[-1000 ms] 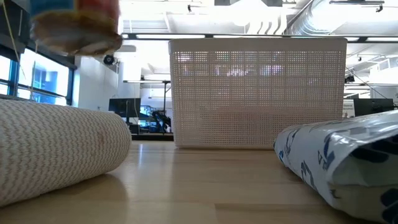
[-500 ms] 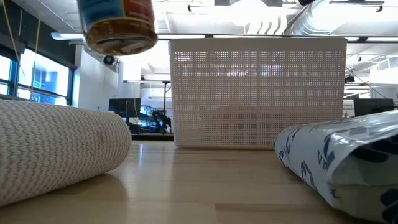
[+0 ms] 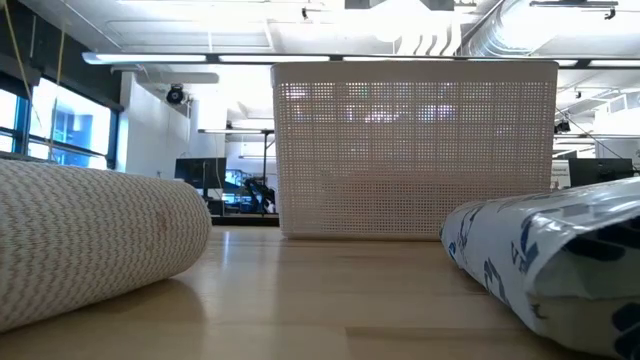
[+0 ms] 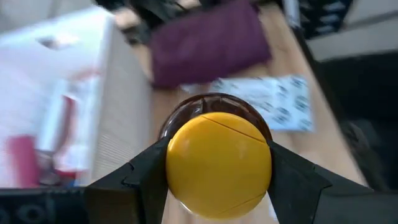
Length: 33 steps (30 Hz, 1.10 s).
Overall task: Pick & place medical supplies in basket/bin
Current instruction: Put the yellow medicine bottle into the white container
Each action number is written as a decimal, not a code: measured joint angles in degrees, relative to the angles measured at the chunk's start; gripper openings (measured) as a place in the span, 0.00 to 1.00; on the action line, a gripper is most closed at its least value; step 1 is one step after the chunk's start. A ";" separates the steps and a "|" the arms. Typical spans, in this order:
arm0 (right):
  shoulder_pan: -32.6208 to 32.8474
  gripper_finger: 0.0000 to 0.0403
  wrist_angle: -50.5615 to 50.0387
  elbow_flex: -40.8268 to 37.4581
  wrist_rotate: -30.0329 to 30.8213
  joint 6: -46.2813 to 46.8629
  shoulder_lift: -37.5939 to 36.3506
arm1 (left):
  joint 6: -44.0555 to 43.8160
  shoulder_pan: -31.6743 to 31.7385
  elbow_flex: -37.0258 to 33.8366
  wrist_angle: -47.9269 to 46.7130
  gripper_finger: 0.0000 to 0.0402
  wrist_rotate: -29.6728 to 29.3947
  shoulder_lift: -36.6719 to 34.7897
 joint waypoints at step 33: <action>0.42 0.49 -4.11 0.02 3.91 4.45 0.00 | 15.08 44.95 9.61 -8.53 0.63 33.91 11.83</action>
